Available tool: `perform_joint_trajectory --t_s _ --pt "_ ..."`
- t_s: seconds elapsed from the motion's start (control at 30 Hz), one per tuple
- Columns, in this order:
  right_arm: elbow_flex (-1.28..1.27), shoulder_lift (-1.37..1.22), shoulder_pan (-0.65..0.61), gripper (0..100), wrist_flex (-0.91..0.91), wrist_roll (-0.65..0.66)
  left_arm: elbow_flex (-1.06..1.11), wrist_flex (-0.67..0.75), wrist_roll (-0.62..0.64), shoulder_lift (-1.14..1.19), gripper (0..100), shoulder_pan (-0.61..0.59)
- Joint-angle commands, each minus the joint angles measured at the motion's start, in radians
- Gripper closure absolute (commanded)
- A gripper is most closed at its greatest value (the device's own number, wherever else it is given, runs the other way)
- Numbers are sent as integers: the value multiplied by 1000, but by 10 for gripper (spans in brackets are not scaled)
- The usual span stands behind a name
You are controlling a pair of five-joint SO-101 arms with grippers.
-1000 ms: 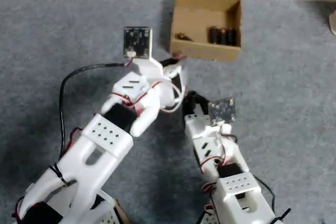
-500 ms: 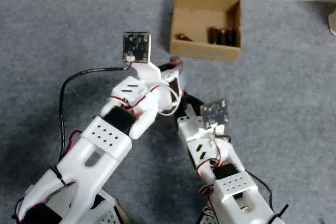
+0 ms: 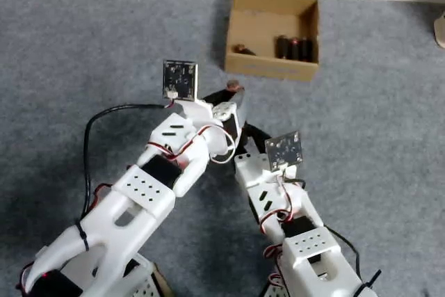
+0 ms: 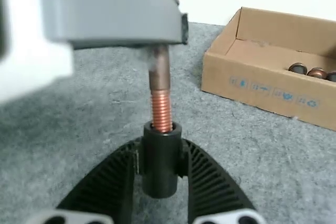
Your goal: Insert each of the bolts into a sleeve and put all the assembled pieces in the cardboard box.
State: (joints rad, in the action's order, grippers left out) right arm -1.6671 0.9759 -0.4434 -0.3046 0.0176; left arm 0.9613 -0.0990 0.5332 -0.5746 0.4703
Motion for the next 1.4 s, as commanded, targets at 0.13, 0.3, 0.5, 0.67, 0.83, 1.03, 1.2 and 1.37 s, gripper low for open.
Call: perform_joint_trajectory --t_s 0.13,0.3,0.5,0.67,0.83,1.03,1.2,1.37 --pt "-142 28 8 993 -35 -8 44 18 -9 -31 995 25" --pt "-142 28 73 993 -36 -8 61 -12 -9 -31 995 36" --pt "-142 28 90 993 -36 -8 64 -163 -91 -31 994 145" --pt "-142 28 90 993 -36 -8 62 -176 -158 -31 994 162" --pt "-142 28 91 993 -36 -8 62 -176 -158 -31 994 162" --pt "-142 28 116 993 -36 -9 64 -101 -164 -27 992 162" --pt "-142 28 128 993 -36 -9 65 -72 -164 -27 950 124" --pt "-142 28 128 993 -36 -9 73 -89 -163 -28 707 124"
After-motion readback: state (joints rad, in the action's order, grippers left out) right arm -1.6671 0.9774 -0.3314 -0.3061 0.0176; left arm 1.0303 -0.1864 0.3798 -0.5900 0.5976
